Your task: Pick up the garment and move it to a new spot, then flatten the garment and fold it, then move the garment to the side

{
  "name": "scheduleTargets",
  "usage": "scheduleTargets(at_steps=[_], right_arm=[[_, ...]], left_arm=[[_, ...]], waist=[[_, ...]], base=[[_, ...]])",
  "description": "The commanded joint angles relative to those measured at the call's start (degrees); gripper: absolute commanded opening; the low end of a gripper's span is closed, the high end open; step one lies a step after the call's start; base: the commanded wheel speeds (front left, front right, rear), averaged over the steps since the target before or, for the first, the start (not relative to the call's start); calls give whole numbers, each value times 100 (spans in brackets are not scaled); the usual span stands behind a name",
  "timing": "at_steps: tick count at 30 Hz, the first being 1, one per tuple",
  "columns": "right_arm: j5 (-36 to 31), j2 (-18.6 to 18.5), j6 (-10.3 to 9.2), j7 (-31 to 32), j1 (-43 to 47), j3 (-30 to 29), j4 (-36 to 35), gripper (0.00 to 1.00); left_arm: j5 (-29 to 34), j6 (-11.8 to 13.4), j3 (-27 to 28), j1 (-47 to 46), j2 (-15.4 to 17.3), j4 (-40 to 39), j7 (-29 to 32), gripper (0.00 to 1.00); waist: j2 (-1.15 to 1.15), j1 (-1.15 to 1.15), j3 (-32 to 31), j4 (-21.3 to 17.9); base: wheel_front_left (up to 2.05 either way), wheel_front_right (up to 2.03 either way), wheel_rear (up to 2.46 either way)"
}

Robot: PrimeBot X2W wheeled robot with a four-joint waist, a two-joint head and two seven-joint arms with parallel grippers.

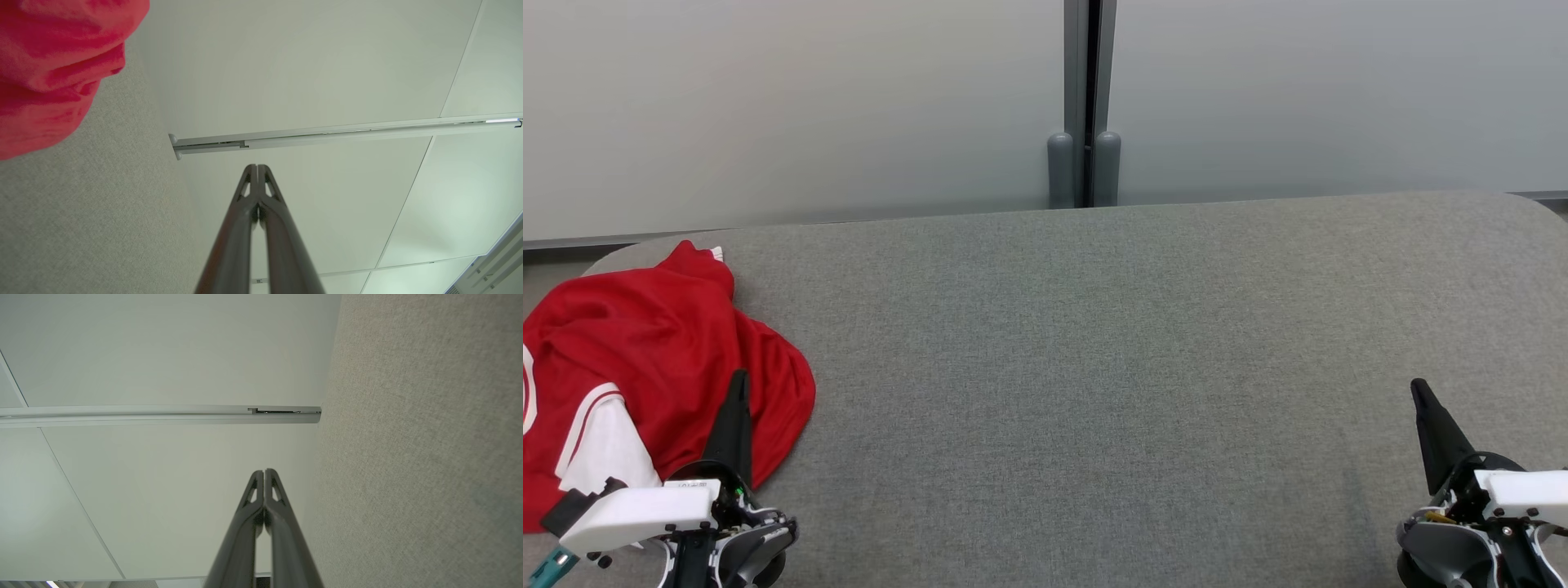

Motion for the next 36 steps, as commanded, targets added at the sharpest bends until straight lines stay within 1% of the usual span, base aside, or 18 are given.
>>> scheduleTargets(at_steps=[1,28,29,36], right_arm=[[13,-53,3,14,-27,-8,-13,0],[13,-52,3,14,-27,-8,-13,0],[0,-1,0,0,0,0,0,100],[-97,33,-1,-144,106,94,36,100]], left_arm=[[-5,-18,24,-65,32,-15,15,0],[-5,-18,24,-65,32,-15,15,0],[0,0,0,0,0,0,0,100],[47,1,-139,104,-28,47,-143,100]], waist=[[0,0,0,0],[0,0,0,0],[0,0,0,0],[0,0,3,-1]], base=[[0,0,0],[0,0,0],[0,0,0],[0,0,0]])
